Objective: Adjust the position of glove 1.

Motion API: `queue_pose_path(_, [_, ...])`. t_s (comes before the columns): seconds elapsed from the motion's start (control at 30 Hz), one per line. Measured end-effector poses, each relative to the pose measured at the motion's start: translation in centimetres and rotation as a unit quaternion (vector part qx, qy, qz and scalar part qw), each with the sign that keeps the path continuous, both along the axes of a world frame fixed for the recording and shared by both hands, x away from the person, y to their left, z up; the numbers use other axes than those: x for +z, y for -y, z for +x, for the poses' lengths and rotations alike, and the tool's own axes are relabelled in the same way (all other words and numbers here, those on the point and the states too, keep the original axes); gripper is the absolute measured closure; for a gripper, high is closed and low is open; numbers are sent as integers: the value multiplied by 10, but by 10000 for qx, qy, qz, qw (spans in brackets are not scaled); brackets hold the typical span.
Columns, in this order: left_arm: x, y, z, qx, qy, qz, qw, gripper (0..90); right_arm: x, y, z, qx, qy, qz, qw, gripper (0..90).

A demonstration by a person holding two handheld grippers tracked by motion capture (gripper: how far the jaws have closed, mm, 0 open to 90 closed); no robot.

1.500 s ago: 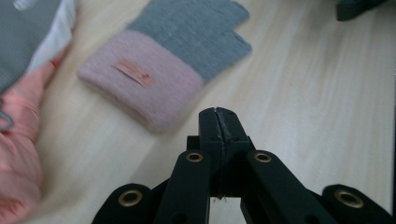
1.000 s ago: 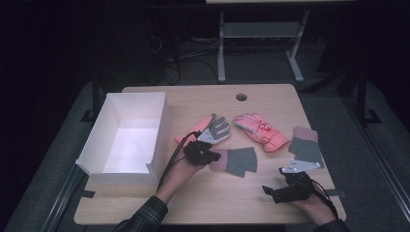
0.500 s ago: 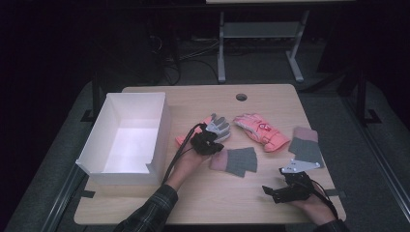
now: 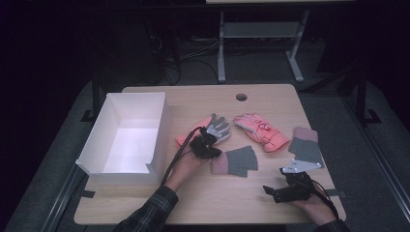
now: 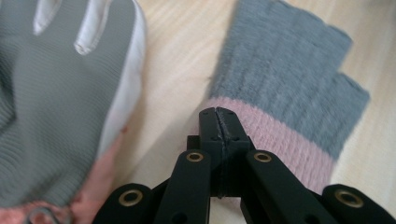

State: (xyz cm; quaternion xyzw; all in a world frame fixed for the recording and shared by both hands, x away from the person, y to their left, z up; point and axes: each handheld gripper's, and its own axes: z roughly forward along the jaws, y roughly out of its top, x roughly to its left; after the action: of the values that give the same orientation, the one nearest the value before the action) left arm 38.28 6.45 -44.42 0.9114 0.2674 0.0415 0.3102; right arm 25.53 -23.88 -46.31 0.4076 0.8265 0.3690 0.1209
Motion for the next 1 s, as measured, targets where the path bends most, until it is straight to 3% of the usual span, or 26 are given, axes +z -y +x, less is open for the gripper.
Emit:
queue_pose_path(0.27, [1, -6, -16, -139, -89, 90, 9998, 897, 1, 1, 0, 7, 48, -4, 10000, 62])
queue_pose_path(0.47, [2, -15, -32, -211, -296, 63, 9993, 897, 0, 2, 0, -5, 55, 1, 10000, 62])
queue_pose_path(0.67, [2, -20, -50, -335, -382, 17, 9987, 897, 0, 1, 0, -11, 45, -21, 10000, 62])
queue_pose_path(1.0, [2, -18, -80, -612, -548, -86, 9966, 896, 0, 2, 0, -32, 35, -10, 10000, 62])
